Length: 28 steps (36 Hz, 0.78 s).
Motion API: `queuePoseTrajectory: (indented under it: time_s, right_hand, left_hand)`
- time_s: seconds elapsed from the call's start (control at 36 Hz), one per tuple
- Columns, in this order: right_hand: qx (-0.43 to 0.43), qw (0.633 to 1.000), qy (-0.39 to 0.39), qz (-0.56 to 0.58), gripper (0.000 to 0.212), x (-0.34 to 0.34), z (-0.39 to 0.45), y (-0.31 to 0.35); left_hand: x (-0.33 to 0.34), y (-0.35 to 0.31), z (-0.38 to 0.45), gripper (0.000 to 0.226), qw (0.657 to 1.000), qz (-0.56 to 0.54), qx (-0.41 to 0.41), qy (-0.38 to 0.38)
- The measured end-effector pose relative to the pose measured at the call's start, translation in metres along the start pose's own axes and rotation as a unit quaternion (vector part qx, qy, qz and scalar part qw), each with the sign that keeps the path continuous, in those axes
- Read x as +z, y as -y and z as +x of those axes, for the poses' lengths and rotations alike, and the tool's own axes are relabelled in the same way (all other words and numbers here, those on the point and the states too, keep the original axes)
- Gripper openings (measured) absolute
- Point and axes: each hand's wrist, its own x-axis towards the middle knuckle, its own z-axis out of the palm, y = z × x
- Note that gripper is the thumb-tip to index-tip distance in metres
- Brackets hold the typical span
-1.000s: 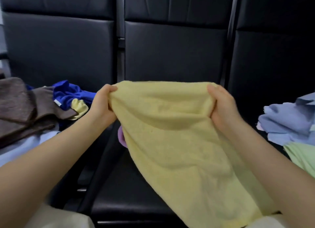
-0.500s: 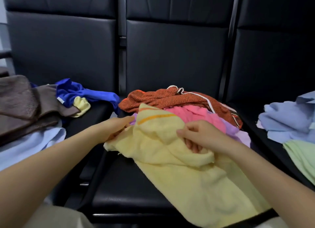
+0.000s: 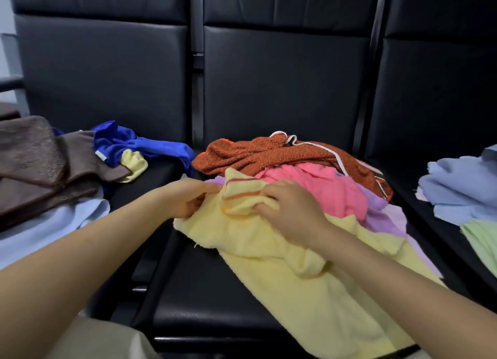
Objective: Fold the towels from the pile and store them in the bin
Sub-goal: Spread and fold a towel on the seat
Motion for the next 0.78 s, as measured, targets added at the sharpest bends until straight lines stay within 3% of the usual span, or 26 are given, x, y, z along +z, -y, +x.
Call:
queuePoseTrajectory:
  time_s: [0.08,0.19,0.25,0.31,0.39,0.44,0.5,0.56,0.58,0.64,0.72,0.78]
  right_hand:
    - [0.073,0.972,-0.037,0.22,0.023,-0.016,0.005,-0.004]
    - [0.178,0.855,-0.169,0.458,0.025,-0.05,0.008,-0.012]
    - [0.212,0.815,-0.229,0.488,0.022,-0.068,0.007,-0.021]
    - [0.224,0.803,-0.277,0.477,0.023,-0.082,0.004,-0.032]
    - [0.208,0.837,-0.299,0.409,0.028,-0.09,-0.004,-0.049]
    - [0.184,0.874,-0.26,0.367,0.029,-0.092,-0.008,-0.058]
    - [0.16,0.93,-0.158,0.289,0.029,-0.091,-0.012,-0.067]
    - [0.145,0.97,-0.003,0.193,0.029,-0.087,-0.016,-0.072]
    - [0.142,0.975,0.066,0.155,0.032,-0.083,-0.018,-0.073]
    - [0.135,0.977,0.13,0.099,0.039,-0.078,-0.021,-0.074]
    - [0.134,0.979,0.133,0.079,0.038,-0.077,-0.02,-0.073]
    - [0.149,0.977,0.088,0.124,0.043,-0.077,-0.018,-0.07]
  left_hand:
    - [0.0,-0.001,0.001,0.009,0.999,-0.037,0.031,-0.022]
    - [-0.007,-0.01,0.004,0.023,0.979,-0.121,0.119,-0.114]
    - [-0.009,-0.018,0.0,0.011,0.966,-0.126,0.173,-0.143]
    - [-0.008,-0.022,-0.005,0.006,0.959,-0.088,0.229,-0.144]
    - [-0.003,-0.023,-0.007,0.015,0.953,-0.042,0.273,-0.123]
    - [0.004,-0.022,-0.005,0.018,0.96,-0.02,0.258,-0.105]
    - [0.013,-0.018,-0.005,0.018,0.971,0.023,0.221,-0.082]
    - [0.02,-0.011,-0.002,0.02,0.978,0.086,0.179,-0.068]
    - [0.023,-0.008,-0.003,0.02,0.976,0.13,0.165,-0.067]
    - [0.028,-0.002,-0.004,0.017,0.966,0.201,0.148,-0.073]
    - [0.035,0.0,0.001,0.019,0.969,0.185,0.145,-0.071]
    - [0.039,-0.005,0.002,0.033,0.973,0.156,0.156,-0.067]
